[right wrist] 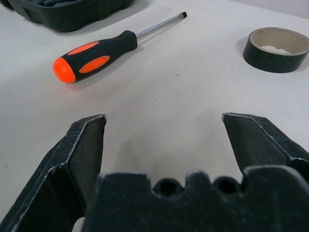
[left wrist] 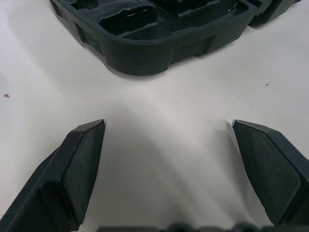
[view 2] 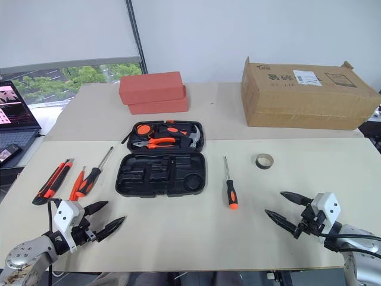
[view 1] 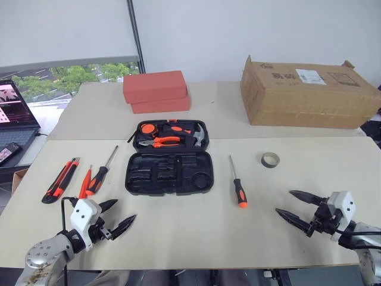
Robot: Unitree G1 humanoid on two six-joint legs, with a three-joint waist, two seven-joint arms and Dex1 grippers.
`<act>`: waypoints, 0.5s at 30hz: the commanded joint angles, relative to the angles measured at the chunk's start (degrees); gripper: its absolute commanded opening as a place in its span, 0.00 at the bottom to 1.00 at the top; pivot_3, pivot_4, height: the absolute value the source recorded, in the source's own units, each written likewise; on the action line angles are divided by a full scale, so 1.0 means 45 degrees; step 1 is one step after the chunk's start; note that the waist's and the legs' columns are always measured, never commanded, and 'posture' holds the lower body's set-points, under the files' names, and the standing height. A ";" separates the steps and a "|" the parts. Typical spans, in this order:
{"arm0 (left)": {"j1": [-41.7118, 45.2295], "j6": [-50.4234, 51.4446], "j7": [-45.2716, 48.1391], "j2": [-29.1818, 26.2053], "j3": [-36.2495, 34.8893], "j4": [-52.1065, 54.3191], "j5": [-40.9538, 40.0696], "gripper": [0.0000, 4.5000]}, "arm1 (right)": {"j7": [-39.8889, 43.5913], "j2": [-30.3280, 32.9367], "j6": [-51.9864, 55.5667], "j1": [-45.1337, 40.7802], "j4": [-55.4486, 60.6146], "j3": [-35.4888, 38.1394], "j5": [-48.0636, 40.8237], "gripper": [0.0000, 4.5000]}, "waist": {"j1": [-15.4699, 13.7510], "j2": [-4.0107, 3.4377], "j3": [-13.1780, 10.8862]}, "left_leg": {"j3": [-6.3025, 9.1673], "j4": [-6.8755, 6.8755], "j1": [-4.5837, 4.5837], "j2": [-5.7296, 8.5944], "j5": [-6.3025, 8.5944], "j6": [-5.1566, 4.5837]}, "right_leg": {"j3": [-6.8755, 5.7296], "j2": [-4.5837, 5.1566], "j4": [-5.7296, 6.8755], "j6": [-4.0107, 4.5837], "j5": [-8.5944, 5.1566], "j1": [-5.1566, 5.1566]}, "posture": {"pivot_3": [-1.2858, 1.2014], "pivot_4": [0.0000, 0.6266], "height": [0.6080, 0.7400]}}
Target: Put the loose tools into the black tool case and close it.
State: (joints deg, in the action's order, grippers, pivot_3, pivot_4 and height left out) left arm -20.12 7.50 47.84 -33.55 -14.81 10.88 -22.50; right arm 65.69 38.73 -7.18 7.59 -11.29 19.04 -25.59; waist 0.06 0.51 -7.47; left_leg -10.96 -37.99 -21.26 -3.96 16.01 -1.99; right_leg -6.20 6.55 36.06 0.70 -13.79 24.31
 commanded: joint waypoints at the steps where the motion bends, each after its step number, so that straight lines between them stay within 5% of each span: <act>1: -0.0136 -0.0127 0.0121 -0.0026 -0.0040 -0.0056 -0.0006 1.00 | -0.0089 0.0028 -0.0049 0.0045 0.0479 0.0356 -0.0291 0.99 | 0.0000 0.0000 0.0000 | 0.0000 0.0000 0.0000 0.0000 0.0000 0.0000 | 0.0000 0.0000 0.0000 0.0000 0.0000 0.0000 | 0.52 0.24 0.78; 15: 0.0026 -0.0363 -0.0159 0.0183 -0.2284 0.0873 -0.1980 1.00 | -0.0064 0.0389 0.1309 -0.0956 0.2382 0.0028 -0.1131 0.99 | 0.0030 0.0034 -0.0022 | 0.0003 0.0000 0.0001 -0.0004 -0.0011 0.0015 | -0.0002 -0.0001 0.0011 0.0011 0.0008 0.0000 | 0.52 0.24 0.78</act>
State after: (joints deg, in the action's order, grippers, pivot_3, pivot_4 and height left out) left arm -20.32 5.82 48.09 -32.34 -21.77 12.98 -29.19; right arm 65.28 39.72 -2.99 4.67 -4.35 18.92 -28.22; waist 0.19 0.66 -7.57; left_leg -10.95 -37.99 -21.25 -3.98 15.95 -1.91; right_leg -6.21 6.54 36.11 0.76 -13.74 24.31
